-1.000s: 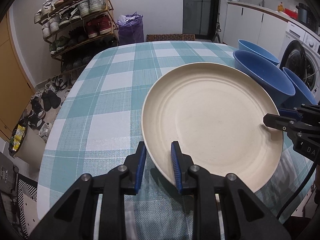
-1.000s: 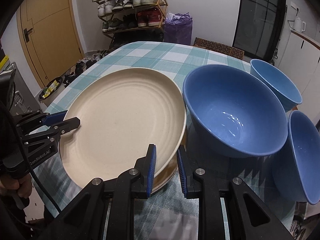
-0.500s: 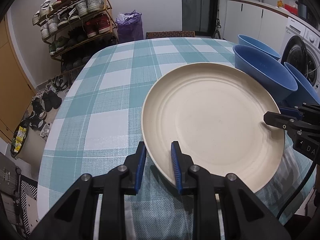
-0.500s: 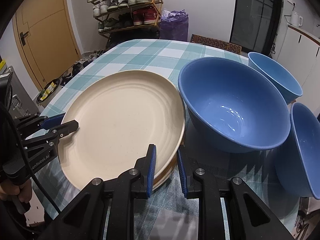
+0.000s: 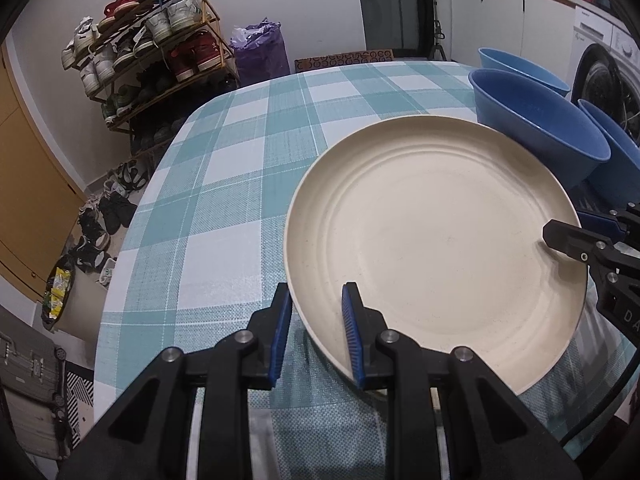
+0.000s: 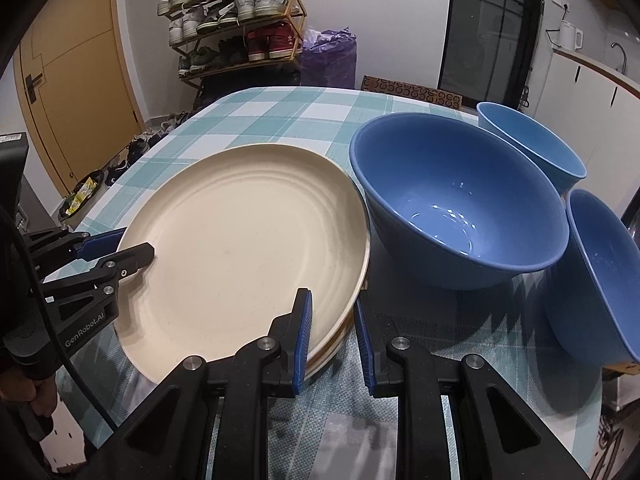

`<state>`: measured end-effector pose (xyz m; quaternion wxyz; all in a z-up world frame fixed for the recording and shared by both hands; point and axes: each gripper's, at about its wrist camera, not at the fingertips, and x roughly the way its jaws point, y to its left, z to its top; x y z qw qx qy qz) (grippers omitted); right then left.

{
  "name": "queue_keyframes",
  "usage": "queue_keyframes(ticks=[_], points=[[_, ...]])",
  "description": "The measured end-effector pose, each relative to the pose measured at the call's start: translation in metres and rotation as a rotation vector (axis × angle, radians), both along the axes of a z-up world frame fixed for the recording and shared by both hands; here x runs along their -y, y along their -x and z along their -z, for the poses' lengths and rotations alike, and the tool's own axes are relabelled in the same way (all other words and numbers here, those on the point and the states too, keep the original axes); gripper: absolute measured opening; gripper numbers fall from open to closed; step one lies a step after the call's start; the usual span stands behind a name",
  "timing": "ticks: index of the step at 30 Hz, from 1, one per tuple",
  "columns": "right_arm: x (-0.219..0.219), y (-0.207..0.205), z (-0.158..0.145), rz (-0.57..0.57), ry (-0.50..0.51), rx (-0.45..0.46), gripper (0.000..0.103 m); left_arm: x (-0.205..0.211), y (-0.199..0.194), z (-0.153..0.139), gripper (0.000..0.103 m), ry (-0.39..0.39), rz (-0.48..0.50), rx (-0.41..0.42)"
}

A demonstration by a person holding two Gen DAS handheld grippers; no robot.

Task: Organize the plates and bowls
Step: 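Lower the cream plate onto the stacked plates and open both grippers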

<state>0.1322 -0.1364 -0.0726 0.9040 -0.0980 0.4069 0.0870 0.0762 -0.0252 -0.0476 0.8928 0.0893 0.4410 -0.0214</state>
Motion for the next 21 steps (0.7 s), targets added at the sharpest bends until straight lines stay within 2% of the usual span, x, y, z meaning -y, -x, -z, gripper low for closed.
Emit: queue_keyframes(ticks=[9,21], points=[[-0.005,0.002,0.007,-0.004,0.047,0.004,0.024,0.006,-0.002,0.002,0.024,-0.049,-0.013,-0.005],[-0.009,0.002,0.011,-0.013,0.086,-0.003,0.030,0.001,-0.006,0.003,0.029,-0.005,-0.017,-0.014]])
